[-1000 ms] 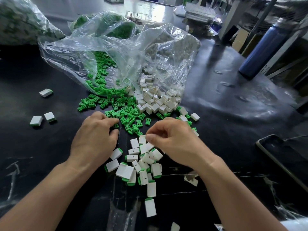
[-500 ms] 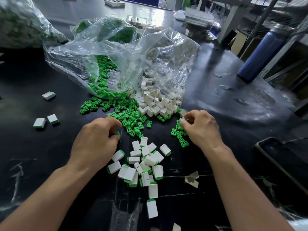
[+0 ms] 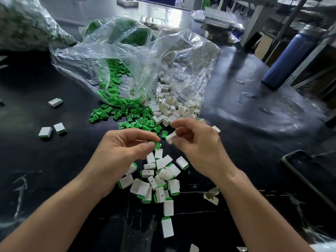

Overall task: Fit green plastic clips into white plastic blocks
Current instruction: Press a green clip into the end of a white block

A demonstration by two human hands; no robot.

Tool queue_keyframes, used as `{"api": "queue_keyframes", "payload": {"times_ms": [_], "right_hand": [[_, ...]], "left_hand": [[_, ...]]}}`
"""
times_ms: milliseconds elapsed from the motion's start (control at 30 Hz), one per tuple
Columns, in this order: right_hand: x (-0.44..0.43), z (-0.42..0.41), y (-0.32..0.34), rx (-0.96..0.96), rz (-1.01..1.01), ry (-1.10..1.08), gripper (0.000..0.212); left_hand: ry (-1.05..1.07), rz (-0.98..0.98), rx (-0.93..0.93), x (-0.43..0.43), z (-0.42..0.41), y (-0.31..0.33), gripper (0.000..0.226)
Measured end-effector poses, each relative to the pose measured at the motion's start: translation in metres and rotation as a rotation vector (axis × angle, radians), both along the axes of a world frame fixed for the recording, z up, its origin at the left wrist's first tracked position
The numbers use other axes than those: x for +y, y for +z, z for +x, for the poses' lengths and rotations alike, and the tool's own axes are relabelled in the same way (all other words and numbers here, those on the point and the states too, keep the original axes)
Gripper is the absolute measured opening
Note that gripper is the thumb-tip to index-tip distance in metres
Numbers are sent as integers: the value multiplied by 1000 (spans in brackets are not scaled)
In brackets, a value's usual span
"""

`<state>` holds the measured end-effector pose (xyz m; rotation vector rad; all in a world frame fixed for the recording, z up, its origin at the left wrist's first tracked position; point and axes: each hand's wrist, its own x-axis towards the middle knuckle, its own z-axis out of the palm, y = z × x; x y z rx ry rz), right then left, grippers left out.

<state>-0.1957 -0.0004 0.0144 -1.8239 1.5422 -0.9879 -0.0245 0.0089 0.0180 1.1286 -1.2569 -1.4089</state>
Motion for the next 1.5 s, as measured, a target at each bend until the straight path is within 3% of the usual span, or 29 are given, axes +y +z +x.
{"api": "queue_keyframes", "payload": {"times_ms": [200, 667, 1000, 1100, 1233, 1500], "right_hand": [[9, 15, 0, -64, -71, 89, 29], [13, 18, 7, -37, -144, 139, 30], [12, 18, 3, -146, -118, 131, 15], [10, 13, 5, -193, -115, 69, 15], [9, 9, 9, -195, -123, 53, 23], [9, 9, 8, -239, -66, 69, 32]], "left_hand": [[-94, 28, 23, 4, -4, -1, 14], [6, 197, 184, 1, -2, 1, 20], [2, 160, 158, 2, -3, -2, 20], [26, 116, 134, 3, -3, -2, 29], [19, 78, 66, 6, -6, 1, 18], [16, 13, 67, 7, -8, 1, 25]]}}
